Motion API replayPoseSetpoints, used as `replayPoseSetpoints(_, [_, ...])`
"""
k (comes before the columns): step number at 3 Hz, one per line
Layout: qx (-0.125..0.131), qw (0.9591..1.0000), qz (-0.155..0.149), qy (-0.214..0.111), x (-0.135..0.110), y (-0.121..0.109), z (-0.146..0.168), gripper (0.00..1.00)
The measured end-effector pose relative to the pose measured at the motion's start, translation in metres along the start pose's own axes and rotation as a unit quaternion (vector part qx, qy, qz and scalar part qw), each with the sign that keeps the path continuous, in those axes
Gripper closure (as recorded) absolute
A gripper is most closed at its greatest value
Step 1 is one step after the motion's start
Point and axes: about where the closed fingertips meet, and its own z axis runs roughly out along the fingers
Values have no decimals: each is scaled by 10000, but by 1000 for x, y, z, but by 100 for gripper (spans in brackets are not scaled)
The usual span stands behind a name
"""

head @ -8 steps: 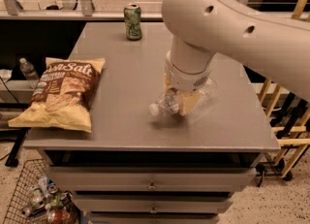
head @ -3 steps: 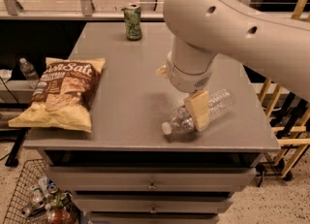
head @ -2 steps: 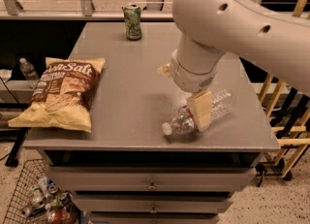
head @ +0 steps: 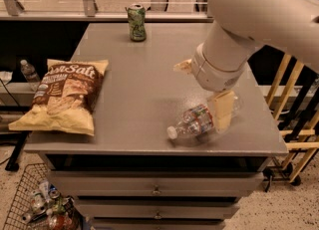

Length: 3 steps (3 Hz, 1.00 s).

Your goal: Knock water bottle over

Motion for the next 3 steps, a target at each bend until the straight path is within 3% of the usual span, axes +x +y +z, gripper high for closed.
replayPoseSetpoints(3, [-144,9965,394,-722,44,40,-18,0])
